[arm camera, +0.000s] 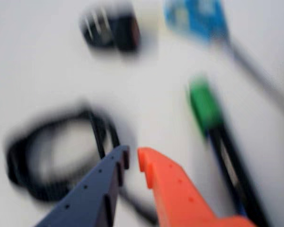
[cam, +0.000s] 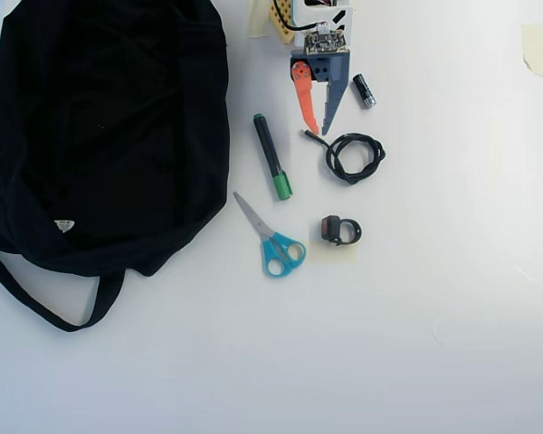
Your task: Put the bike light into the black bag
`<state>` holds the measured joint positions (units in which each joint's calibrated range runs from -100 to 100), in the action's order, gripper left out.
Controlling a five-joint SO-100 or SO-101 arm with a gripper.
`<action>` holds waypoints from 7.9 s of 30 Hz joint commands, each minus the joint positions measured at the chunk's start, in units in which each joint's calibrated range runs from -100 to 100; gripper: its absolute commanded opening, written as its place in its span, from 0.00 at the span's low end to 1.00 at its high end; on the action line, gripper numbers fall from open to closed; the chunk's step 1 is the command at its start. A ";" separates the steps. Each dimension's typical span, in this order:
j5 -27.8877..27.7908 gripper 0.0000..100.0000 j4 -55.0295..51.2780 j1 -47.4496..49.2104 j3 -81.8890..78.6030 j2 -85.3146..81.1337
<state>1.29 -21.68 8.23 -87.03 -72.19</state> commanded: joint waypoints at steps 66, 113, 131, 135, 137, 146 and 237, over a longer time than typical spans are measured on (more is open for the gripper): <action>-10.68 0.02 -35.16 3.51 87.39 70.78; -25.68 0.03 -52.65 5.91 117.76 106.96; -25.73 0.21 -51.70 6.36 117.85 107.96; -25.73 0.31 -51.10 6.21 117.85 107.96; -25.73 0.33 -50.58 6.06 117.85 108.29; -25.68 0.33 -48.95 5.98 117.85 110.53; -1.35 0.02 -77.97 0.52 121.89 85.13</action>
<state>-0.61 -98.88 10.65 42.37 22.21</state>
